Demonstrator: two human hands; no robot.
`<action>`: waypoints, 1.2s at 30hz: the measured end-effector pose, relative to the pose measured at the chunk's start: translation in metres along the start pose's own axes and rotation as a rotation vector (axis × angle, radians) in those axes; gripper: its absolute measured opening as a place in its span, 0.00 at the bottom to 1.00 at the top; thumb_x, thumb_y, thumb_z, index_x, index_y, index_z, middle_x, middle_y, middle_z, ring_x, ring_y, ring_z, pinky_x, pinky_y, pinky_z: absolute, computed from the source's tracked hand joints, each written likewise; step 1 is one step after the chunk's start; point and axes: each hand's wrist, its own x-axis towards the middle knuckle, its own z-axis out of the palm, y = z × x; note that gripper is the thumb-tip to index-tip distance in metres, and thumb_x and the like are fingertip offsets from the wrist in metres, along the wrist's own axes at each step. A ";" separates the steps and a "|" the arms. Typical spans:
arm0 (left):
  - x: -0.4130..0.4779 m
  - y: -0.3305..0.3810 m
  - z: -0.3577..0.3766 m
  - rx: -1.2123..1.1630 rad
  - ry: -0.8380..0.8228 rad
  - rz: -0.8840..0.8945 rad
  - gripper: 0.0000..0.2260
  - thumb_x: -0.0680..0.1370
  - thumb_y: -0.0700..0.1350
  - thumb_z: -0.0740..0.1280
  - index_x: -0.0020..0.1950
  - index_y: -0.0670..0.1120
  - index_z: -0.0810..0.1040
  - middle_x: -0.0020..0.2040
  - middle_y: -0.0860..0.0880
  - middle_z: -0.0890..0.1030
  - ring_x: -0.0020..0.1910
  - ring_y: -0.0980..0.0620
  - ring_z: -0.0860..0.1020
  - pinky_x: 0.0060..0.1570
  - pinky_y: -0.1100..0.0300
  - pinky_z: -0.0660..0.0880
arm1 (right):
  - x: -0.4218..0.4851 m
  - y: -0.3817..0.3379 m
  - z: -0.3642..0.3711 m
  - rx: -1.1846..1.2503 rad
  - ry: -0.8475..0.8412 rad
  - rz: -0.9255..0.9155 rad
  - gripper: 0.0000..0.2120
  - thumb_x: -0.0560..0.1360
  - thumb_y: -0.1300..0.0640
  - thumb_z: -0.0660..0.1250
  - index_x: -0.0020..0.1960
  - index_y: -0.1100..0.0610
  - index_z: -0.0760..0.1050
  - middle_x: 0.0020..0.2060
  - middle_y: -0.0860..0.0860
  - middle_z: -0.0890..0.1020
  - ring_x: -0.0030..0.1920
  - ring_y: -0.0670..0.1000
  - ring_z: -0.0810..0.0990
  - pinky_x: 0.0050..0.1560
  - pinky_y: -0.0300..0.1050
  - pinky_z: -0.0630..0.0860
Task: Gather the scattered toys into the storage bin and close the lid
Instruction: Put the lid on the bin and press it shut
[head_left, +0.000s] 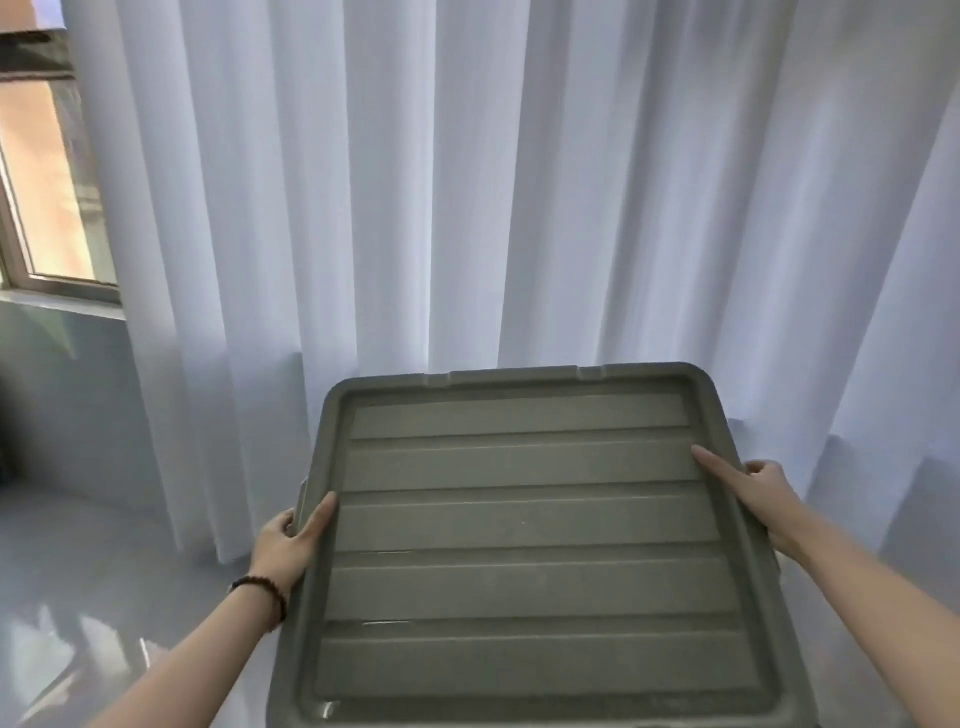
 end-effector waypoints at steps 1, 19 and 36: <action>0.009 -0.017 0.001 -0.002 0.014 -0.019 0.34 0.61 0.66 0.73 0.57 0.43 0.77 0.49 0.46 0.83 0.47 0.46 0.82 0.52 0.50 0.78 | 0.006 0.023 0.004 -0.041 -0.015 0.027 0.40 0.59 0.37 0.76 0.57 0.65 0.70 0.47 0.61 0.82 0.43 0.58 0.82 0.41 0.50 0.80; 0.070 -0.204 0.030 0.488 0.152 -0.240 0.18 0.74 0.59 0.66 0.46 0.43 0.78 0.41 0.42 0.79 0.42 0.43 0.76 0.47 0.51 0.73 | 0.043 0.264 0.100 -0.210 0.058 0.104 0.14 0.74 0.61 0.69 0.58 0.65 0.78 0.49 0.57 0.81 0.50 0.52 0.78 0.53 0.43 0.69; 0.062 -0.203 0.118 1.082 -0.083 0.113 0.34 0.77 0.65 0.47 0.77 0.46 0.48 0.78 0.47 0.49 0.77 0.46 0.47 0.74 0.46 0.44 | 0.035 0.281 0.096 -0.172 -0.098 0.419 0.35 0.71 0.46 0.71 0.72 0.60 0.63 0.67 0.57 0.72 0.67 0.57 0.70 0.66 0.48 0.66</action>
